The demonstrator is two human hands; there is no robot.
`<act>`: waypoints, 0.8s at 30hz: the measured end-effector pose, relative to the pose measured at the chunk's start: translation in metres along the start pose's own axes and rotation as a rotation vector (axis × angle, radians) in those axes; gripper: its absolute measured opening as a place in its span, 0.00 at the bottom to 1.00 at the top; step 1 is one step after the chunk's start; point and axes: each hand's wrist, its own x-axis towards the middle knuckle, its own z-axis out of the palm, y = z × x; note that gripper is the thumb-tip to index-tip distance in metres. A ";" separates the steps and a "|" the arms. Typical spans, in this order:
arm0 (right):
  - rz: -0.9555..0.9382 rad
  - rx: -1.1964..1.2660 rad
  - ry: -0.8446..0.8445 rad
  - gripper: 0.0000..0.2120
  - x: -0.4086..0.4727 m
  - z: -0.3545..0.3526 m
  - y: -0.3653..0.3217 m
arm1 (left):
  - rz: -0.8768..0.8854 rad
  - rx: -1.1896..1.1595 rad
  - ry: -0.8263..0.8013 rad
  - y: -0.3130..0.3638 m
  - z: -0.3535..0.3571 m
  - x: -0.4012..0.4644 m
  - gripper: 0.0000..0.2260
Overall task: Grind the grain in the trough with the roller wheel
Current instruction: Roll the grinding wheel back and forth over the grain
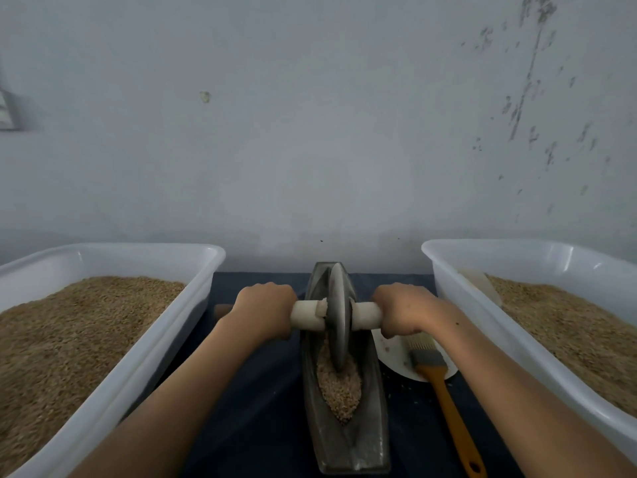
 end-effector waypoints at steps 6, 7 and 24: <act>0.025 -0.023 0.303 0.11 0.011 0.013 -0.001 | -0.027 -0.012 0.290 0.003 0.012 0.002 0.08; 0.025 -0.020 0.287 0.12 0.011 0.012 -0.001 | -0.020 -0.003 0.307 0.003 0.013 0.002 0.08; -0.124 0.033 0.232 0.18 -0.007 0.011 0.005 | 0.070 -0.130 -0.128 -0.010 0.000 0.000 0.21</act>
